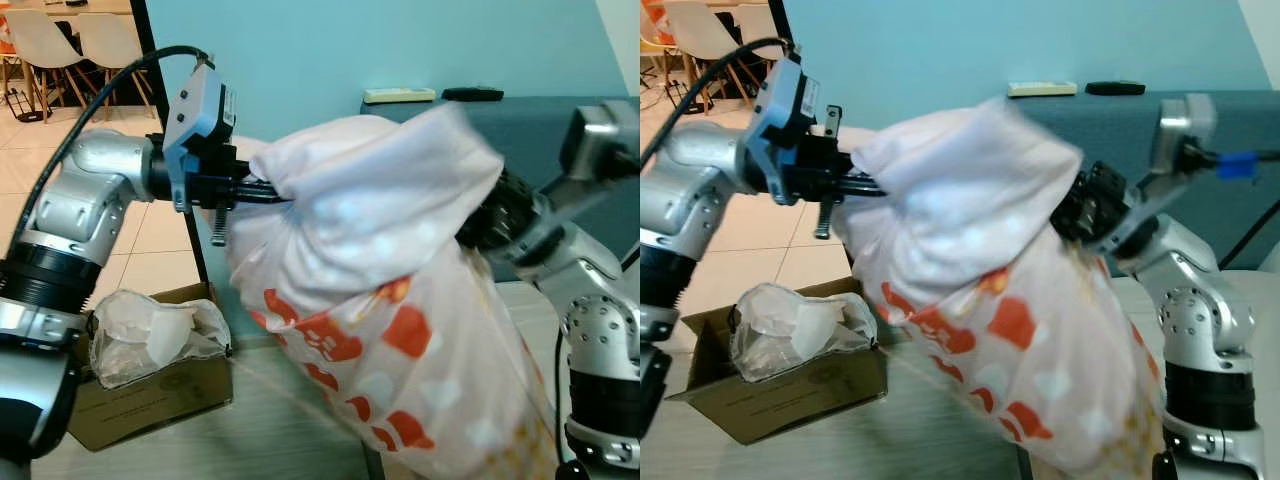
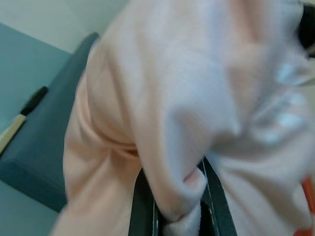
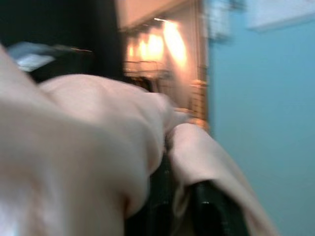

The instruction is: Clean up the room

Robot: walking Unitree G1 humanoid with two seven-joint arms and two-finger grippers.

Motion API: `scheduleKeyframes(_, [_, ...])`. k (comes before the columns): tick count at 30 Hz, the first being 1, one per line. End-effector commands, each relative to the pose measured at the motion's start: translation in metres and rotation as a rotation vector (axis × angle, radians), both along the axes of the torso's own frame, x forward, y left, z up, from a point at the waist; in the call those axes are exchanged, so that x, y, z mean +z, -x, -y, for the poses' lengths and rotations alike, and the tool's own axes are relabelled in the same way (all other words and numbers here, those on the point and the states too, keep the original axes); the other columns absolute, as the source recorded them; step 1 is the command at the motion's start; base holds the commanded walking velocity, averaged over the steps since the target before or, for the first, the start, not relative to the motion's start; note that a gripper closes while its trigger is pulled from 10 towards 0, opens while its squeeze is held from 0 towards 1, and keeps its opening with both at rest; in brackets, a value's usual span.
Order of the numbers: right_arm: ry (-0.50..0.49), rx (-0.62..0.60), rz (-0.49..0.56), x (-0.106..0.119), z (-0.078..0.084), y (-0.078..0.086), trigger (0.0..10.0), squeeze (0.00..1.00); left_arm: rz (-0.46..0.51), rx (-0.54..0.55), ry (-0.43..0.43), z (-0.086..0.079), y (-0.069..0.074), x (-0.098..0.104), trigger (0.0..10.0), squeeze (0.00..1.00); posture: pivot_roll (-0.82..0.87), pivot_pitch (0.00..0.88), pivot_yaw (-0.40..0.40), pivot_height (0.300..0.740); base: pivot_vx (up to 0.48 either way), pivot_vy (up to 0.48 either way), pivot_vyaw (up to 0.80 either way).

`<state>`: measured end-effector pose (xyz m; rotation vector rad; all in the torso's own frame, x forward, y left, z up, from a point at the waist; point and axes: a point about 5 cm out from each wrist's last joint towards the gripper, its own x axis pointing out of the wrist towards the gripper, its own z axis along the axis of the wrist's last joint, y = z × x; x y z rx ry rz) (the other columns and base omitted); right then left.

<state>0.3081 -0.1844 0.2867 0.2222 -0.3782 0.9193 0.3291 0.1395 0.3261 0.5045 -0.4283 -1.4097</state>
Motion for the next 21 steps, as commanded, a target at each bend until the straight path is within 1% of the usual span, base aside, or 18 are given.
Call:
scheduleKeyframes(1, [0.050,-0.139,-0.052,-0.008,0.007,-0.013,10.0,1.00,0.034,0.009,0.101,0.007,0.002,0.008,0.0,0.00,-0.06,0.000,-0.016,0.740,0.000,0.000,0.00])
scheduleKeyframes(2, [0.068,-0.182,-0.071,-0.012,0.011,-0.016,10.0,1.00,0.031,0.029,0.126,0.007,0.001,0.008,0.0,0.00,-0.06,0.000,-0.016,0.740,0.000,0.000,0.00])
scheduleKeyframes(3, [0.089,-0.236,-0.086,-0.015,0.020,-0.018,10.0,1.00,0.030,0.058,0.165,0.006,-0.001,0.009,0.0,0.00,-0.06,0.000,-0.020,0.740,0.000,0.000,0.00])
scheduleKeyframes(4, [0.089,-0.236,-0.086,-0.015,0.020,-0.018,10.0,1.00,0.030,0.058,0.165,0.006,-0.001,0.009,0.0,0.00,-0.06,0.000,-0.020,0.740,0.000,0.000,0.00])
scheduleKeyframes(5, [0.103,-0.277,-0.095,-0.016,0.028,-0.018,10.0,1.00,0.026,0.077,0.197,0.006,-0.003,0.009,0.0,0.00,-0.06,0.000,-0.020,0.740,0.000,0.000,0.00])
scheduleKeyframes(6, [0.103,-0.277,-0.095,-0.016,0.028,-0.018,10.0,1.00,0.026,0.077,0.197,0.006,-0.003,0.009,0.0,0.00,-0.06,0.000,-0.020,0.740,0.000,0.000,0.00])
scheduleKeyframes(8, [0.136,-0.333,-0.062,-0.007,0.047,-0.011,10.0,1.00,0.027,0.103,0.237,0.006,-0.004,0.009,0.0,0.00,-0.07,0.000,-0.018,0.740,0.000,0.000,0.00])
scheduleKeyframes(9, [0.145,-0.344,-0.044,-0.003,0.052,-0.008,10.0,1.00,0.027,0.106,0.244,0.006,-0.004,0.008,0.0,0.00,-0.07,0.000,-0.018,0.740,0.000,0.000,0.00])
scheduleKeyframes(11, [0.193,-0.329,0.003,0.007,0.060,0.003,10.0,1.00,0.028,0.106,0.244,0.006,-0.003,0.008,0.0,0.00,-0.07,0.000,-0.018,0.740,0.000,0.000,0.00])
scheduleKeyframes(12, [0.238,-0.294,0.031,0.011,0.063,0.013,10.0,1.00,0.031,0.098,0.243,0.006,-0.002,0.008,0.0,0.00,-0.08,0.000,-0.016,0.740,0.000,0.000,0.00])
scheduleKeyframes(13, [0.238,-0.294,0.031,0.011,0.063,0.013,10.0,1.00,0.031,0.098,0.243,0.006,-0.002,0.008,0.0,0.00,-0.08,0.000,-0.016,0.740,0.000,0.000,0.00])
scheduleKeyframes(15, [0.323,-0.213,0.063,0.013,0.065,0.031,10.0,1.00,0.039,0.084,0.244,0.005,0.000,0.009,0.0,0.00,-0.08,0.000,-0.015,0.740,0.000,0.000,0.00])
scheduleKeyframes(16, [0.356,-0.180,0.070,0.013,0.065,0.037,10.0,1.00,0.043,0.079,0.244,0.005,0.001,0.010,0.0,0.00,-0.08,0.000,-0.015,0.740,0.000,0.000,0.00])
scheduleKeyframes(18, [0.446,-0.125,0.023,0.006,0.067,0.048,10.0,1.00,0.055,0.066,0.246,0.001,0.003,0.014,0.0,0.00,-0.09,0.000,-0.014,0.740,0.000,0.000,0.00])
scheduleKeyframes(19, [0.478,-0.109,-0.001,0.002,0.068,0.051,10.0,1.00,0.059,0.062,0.248,-0.001,0.003,0.016,0.0,0.00,-0.09,0.000,-0.014,0.740,0.000,0.000,0.00])
scheduleKeyframes(20, [0.531,-0.076,-0.053,-0.007,0.067,0.055,10.0,1.00,0.065,0.063,0.255,-0.003,0.003,0.020,0.0,0.00,-0.09,0.000,-0.011,0.740,0.000,0.000,0.00])
scheduleKeyframes(21, [0.531,-0.076,-0.053,-0.007,0.067,0.055,10.0,1.00,0.065,0.063,0.255,-0.003,0.003,0.020,0.0,0.00,-0.09,0.000,-0.011,0.740,0.000,0.000,0.00])
